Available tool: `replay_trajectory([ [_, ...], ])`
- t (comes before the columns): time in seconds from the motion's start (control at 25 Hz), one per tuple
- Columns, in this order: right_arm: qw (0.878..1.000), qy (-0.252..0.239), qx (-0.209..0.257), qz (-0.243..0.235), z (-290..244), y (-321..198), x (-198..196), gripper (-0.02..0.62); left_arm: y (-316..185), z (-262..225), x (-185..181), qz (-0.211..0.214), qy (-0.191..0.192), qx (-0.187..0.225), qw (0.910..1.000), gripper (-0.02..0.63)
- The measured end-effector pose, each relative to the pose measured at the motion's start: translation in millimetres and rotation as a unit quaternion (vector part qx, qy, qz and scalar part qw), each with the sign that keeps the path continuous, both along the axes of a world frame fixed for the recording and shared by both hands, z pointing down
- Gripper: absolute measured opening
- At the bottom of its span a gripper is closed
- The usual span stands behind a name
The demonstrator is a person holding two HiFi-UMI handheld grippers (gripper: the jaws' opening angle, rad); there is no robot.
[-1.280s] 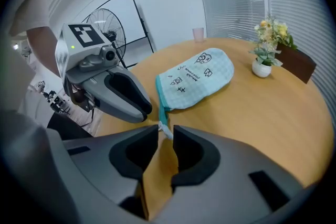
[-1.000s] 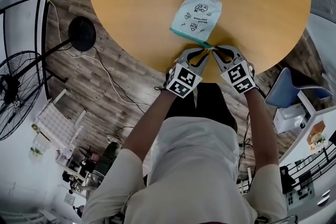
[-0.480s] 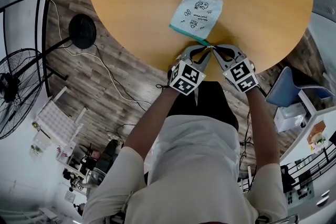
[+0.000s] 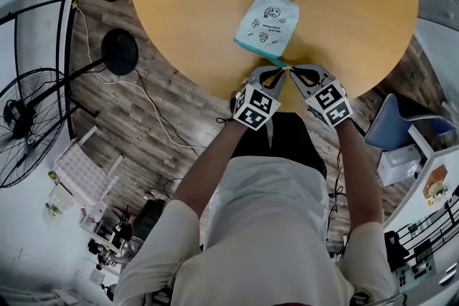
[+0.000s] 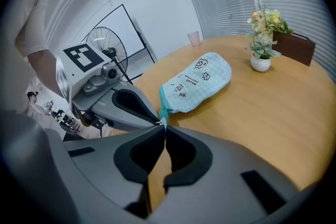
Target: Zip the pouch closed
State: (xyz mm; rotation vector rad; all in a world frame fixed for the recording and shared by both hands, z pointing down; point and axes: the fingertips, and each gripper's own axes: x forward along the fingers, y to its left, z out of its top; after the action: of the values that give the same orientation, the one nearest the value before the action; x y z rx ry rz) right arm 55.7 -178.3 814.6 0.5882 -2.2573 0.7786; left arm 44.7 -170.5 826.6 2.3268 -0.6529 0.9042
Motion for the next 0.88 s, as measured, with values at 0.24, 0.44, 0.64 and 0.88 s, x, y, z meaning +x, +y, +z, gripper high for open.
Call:
replay_trajectory([
  [0.24,1.0,0.002,-0.002,0.008,-17,7,0,0.009,5,-22,-4,0.015,0.005,-0.008,0.9998,0.02],
  [0.44,0.999,-0.006,-0.031,0.005,-32,17,-1,0.006,14,-40,-10,0.038,0.007,-0.014,0.9991,0.02],
  [0.64,1.0,0.007,-0.025,0.006,-41,20,5,0.006,18,-48,-15,0.038,0.005,-0.022,0.999,0.02],
  [0.88,0.999,0.019,-0.022,0.022,-47,25,15,0.005,20,-58,-26,0.037,-0.002,-0.018,0.9992,0.02],
])
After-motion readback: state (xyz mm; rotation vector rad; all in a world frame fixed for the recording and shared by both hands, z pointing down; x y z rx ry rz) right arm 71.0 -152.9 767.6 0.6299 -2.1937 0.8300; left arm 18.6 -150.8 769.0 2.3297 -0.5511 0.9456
